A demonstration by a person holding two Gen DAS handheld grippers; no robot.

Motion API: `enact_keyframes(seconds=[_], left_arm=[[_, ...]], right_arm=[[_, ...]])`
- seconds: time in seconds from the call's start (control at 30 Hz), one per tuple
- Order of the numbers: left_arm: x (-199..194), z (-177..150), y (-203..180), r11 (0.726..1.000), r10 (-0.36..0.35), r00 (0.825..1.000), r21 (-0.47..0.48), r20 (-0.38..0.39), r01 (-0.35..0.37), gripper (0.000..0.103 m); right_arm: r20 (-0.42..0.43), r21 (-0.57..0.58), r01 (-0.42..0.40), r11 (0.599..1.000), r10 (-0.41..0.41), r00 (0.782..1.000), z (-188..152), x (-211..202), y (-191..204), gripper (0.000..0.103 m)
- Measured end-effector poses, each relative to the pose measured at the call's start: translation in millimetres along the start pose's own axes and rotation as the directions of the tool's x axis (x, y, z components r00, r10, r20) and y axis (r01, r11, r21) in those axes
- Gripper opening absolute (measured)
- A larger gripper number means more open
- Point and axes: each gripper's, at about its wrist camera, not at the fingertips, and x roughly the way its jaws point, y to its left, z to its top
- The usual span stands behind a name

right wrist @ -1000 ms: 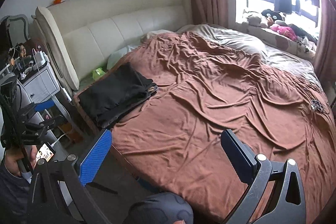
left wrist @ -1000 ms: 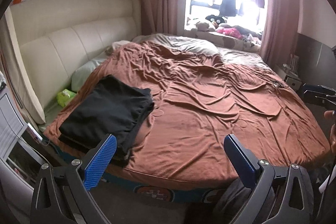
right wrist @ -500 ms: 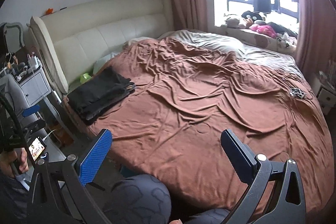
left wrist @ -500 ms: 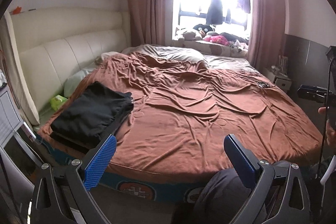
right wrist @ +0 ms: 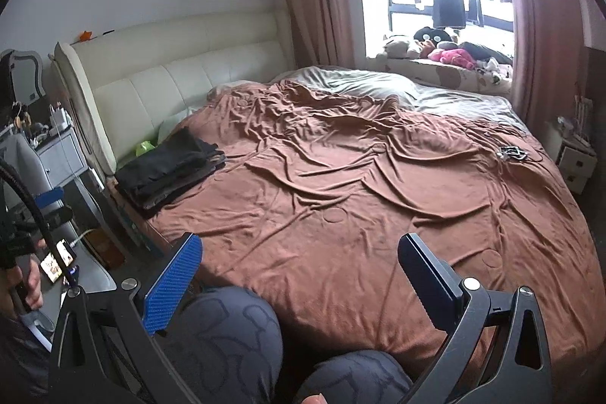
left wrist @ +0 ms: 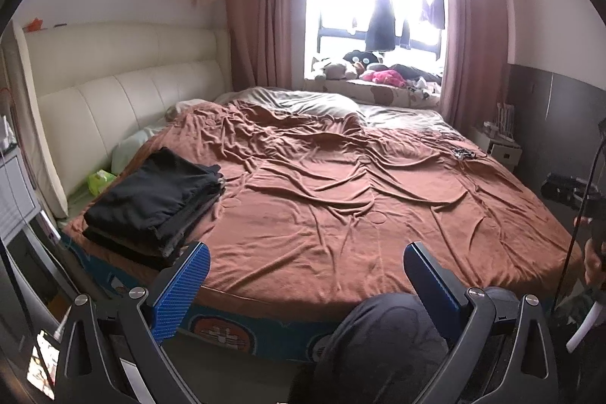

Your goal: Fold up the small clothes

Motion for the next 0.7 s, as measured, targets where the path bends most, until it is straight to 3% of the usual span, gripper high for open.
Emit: enact_keyframes(seconds=[0.37, 0.7], left_arm=[[0, -23, -29, 1.0, 0.008, 1.0, -0.014, 0.022, -0.008, 0.103], [10, -44, -21, 0.997, 0.034, 0.999, -0.063, 0.025, -0.033, 0.103]], right_arm=[[0.022, -0.027, 0.059, 0.998, -0.058, 0.998, -33, -15, 7, 0.103], [0.005, 0.078, 0.058, 0.995, -0.059, 0.998, -58, -5, -11, 0.103]])
